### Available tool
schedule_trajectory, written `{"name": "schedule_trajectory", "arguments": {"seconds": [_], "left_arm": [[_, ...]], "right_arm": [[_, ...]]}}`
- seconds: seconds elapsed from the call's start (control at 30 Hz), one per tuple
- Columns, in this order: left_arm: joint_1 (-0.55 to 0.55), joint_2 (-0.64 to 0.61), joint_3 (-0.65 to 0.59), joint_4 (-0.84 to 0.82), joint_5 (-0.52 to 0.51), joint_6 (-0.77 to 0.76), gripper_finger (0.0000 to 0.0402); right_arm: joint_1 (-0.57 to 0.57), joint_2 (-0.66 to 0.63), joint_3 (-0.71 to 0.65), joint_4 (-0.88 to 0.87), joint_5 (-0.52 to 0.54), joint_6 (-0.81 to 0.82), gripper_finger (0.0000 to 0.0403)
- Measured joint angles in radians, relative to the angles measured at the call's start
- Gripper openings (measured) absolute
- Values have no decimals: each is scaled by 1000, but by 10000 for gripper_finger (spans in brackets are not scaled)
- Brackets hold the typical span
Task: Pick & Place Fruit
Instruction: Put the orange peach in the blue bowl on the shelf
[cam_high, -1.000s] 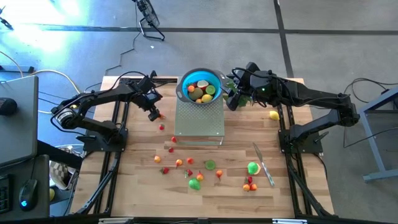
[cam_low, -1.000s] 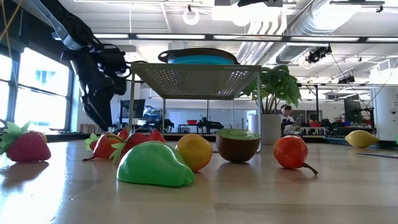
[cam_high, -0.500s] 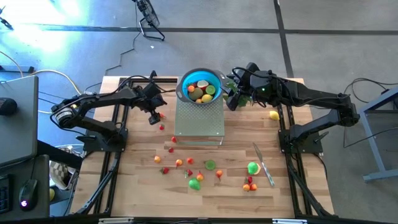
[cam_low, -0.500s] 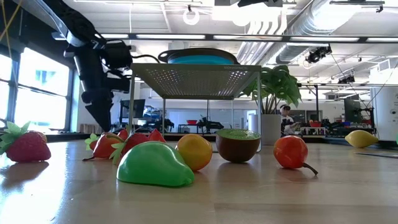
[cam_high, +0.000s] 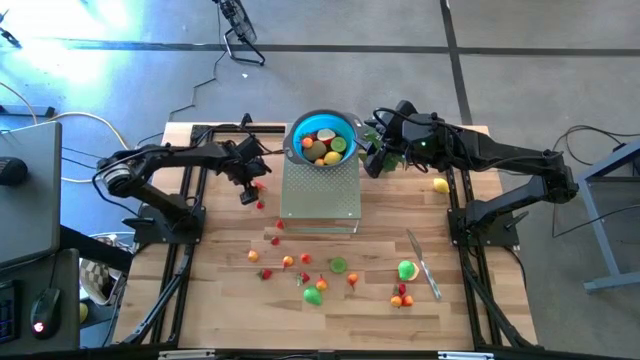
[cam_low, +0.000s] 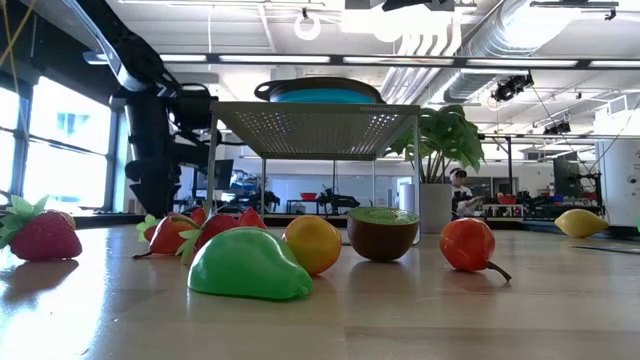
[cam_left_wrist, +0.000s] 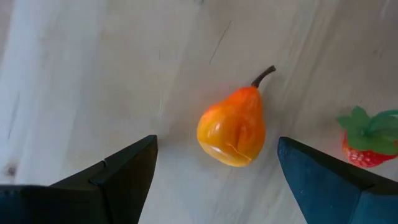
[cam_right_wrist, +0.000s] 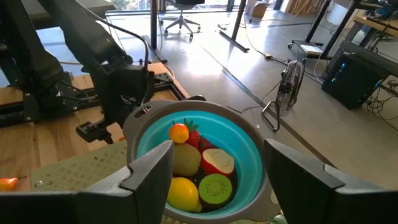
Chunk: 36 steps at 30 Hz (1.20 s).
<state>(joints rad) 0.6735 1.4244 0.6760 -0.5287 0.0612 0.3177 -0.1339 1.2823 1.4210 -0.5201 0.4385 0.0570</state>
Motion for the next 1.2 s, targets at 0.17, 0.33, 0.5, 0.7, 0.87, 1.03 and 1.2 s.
{"name": "schedule_trajectory", "arguments": {"seconds": [0.17,0.33,0.5,0.7,0.87,1.03,1.2], "left_arm": [[0,6,0,14,-1,-8,326],[0,7,0,57,21,-6,326],[0,7,0,76,26,-7,326],[0,7,0,74,26,-8,326],[0,7,0,74,25,-8,310],[0,7,0,74,25,-13,267],[0,7,0,71,26,-34,230]], "right_arm": [[0,0,0,0,0,-2,239],[0,0,0,0,0,-2,239],[0,0,0,0,0,-1,239],[0,0,0,0,0,-1,239],[0,0,0,0,0,-1,239],[0,0,0,0,0,-1,239],[0,0,0,0,0,-1,239]]}}
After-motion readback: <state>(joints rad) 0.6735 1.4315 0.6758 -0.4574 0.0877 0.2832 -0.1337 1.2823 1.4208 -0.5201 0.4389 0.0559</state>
